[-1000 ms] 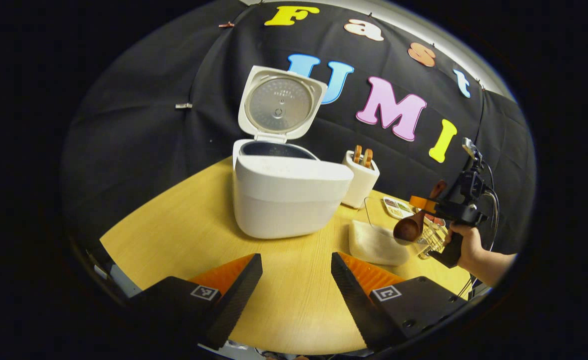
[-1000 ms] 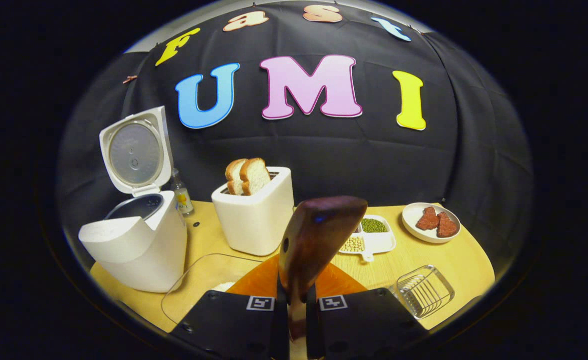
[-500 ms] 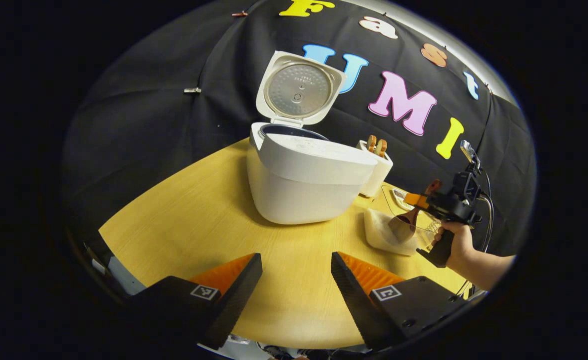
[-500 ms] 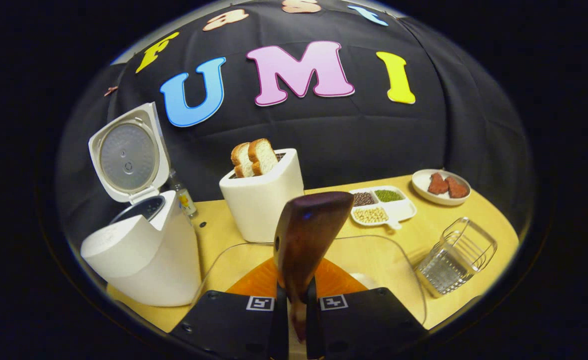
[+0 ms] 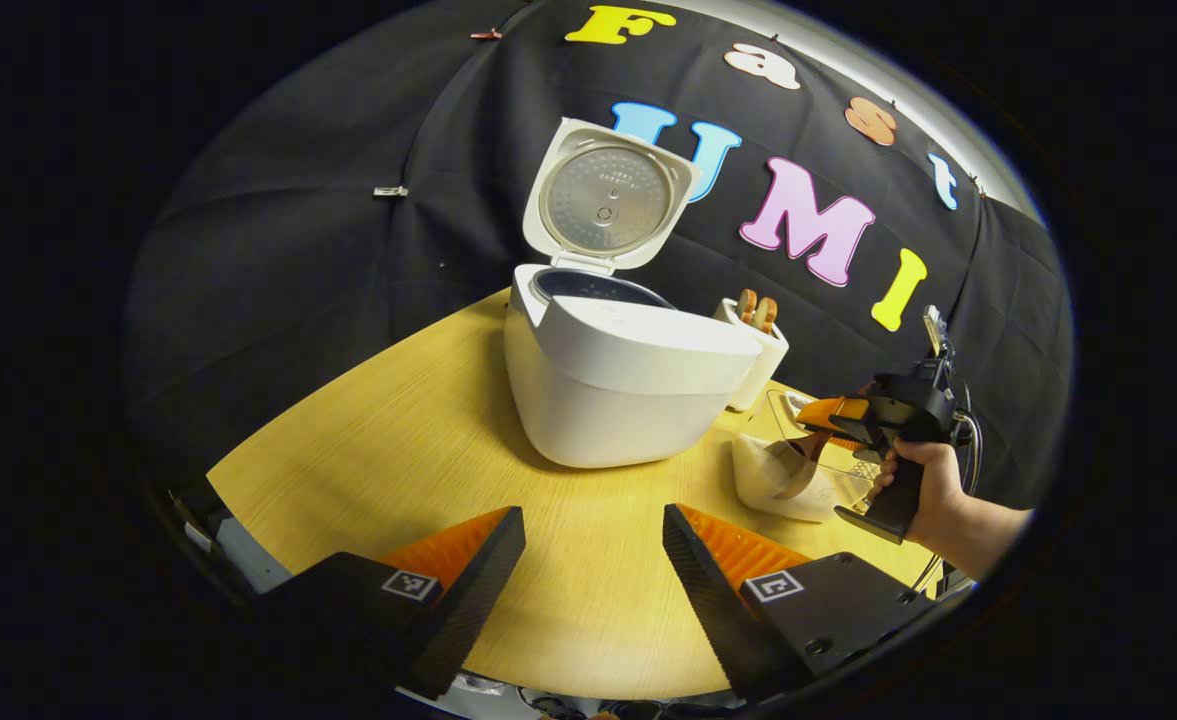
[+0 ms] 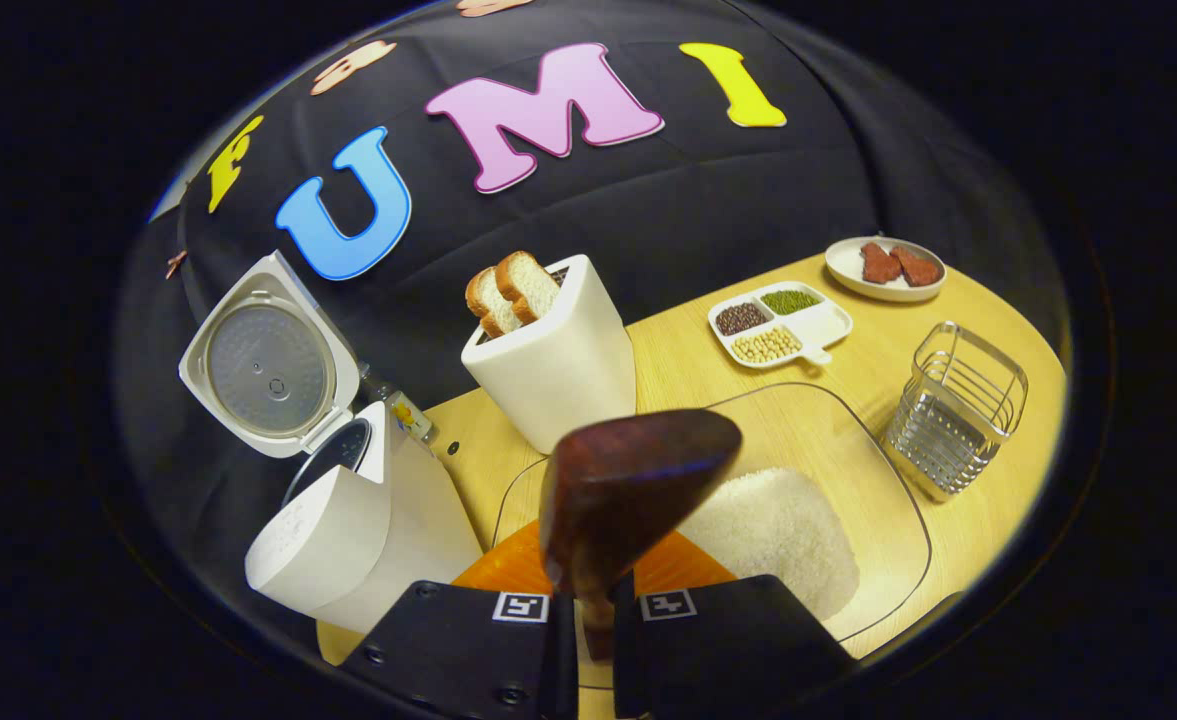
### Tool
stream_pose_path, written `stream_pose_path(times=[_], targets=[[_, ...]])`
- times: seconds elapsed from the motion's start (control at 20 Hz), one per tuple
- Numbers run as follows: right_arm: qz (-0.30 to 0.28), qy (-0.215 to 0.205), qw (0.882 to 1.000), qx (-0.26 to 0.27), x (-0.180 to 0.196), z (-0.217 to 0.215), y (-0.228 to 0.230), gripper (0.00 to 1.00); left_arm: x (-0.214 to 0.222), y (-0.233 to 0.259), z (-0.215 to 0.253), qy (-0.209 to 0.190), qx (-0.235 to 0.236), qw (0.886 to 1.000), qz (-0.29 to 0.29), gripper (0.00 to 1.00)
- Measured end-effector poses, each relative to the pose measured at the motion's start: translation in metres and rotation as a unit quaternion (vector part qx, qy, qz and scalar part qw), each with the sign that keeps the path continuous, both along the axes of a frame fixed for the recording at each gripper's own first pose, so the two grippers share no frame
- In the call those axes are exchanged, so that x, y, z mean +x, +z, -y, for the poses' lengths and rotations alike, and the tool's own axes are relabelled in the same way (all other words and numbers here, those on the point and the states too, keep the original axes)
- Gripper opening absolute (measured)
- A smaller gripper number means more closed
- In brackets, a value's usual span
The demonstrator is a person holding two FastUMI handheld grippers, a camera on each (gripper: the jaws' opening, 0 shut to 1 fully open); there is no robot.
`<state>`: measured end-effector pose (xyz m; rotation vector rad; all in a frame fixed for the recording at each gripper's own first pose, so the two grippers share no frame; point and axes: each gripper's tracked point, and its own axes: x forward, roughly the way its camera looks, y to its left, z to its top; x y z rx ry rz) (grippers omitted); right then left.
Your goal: Close the left gripper, press the button to open the rice cooker; take a wooden spoon from the chopstick holder with the right hand, scoop a spoonful of rice and pour it into the rice cooker, then put the wooden spoon back into the chopstick holder.
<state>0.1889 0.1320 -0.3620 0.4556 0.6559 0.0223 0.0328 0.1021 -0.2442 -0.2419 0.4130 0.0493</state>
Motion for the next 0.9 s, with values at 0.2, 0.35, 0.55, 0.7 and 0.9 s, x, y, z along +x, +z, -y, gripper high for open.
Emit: stream_pose_path(times=[0.2, 0.35, 0.55, 0.7, 0.9], targets=[[-0.018, -0.058, 0.996, 0.072, -0.004, 0.017, 0.010, 0.18, 0.000, 0.003, -0.004, 0.001, -0.009, 1.000, 0.001, 0.96], [-0.025, -0.091, 0.992, 0.086, -0.007, 0.033, 0.019, 0.18, 0.003, 0.013, -0.009, 0.003, -0.011, 1.000, 0.008, 0.96], [-0.029, -0.124, 0.986, 0.110, -0.005, 0.053, 0.033, 0.18, 0.004, 0.025, -0.013, 0.004, -0.008, 1.000, 0.017, 0.96], [-0.028, -0.134, 0.984, 0.116, -0.004, 0.065, 0.047, 0.18, 0.000, 0.026, -0.015, 0.012, -0.015, 1.000, 0.017, 0.96], [-0.011, -0.143, 0.980, 0.136, 0.003, 0.075, 0.081, 0.18, -0.003, 0.027, -0.013, 0.014, -0.029, 0.999, 0.013, 0.96]])
